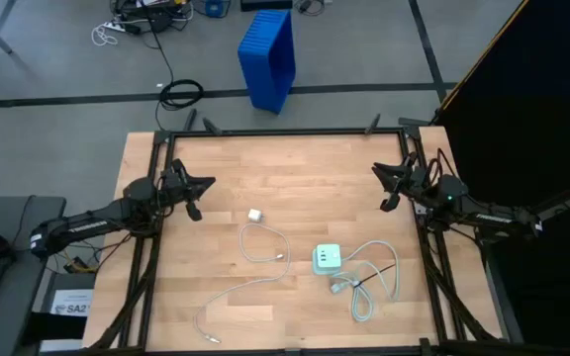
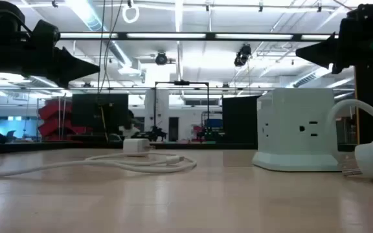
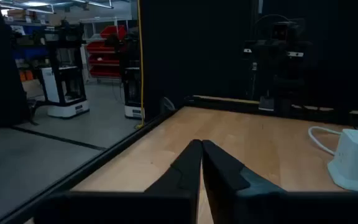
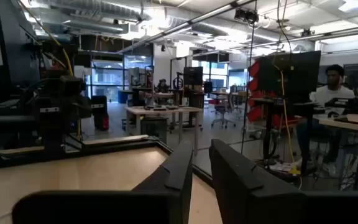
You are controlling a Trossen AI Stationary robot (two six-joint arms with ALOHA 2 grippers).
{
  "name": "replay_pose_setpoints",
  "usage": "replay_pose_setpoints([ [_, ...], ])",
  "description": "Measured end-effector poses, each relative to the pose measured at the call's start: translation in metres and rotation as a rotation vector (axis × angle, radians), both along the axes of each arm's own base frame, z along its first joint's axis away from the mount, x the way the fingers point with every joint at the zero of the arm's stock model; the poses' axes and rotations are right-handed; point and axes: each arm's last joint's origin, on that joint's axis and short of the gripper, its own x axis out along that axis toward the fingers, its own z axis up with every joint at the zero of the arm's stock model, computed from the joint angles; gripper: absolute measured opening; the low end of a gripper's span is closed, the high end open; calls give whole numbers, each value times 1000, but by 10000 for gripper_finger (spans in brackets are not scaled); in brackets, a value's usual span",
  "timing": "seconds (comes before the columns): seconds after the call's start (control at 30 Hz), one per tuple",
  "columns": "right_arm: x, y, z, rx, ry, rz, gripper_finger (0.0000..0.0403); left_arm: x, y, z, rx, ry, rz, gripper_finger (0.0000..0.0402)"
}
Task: Insert USB
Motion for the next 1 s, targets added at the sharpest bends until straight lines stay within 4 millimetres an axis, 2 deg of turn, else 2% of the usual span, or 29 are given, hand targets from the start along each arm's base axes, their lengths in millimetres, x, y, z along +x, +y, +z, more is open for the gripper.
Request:
replay_pose_setpoints([
  [0.63,0,0,0,0,0,0,24,0,0,0,0,0,0,0],
  [1.0,0,0,0,0,0,0,40,0,0,0,0,0,0,0],
])
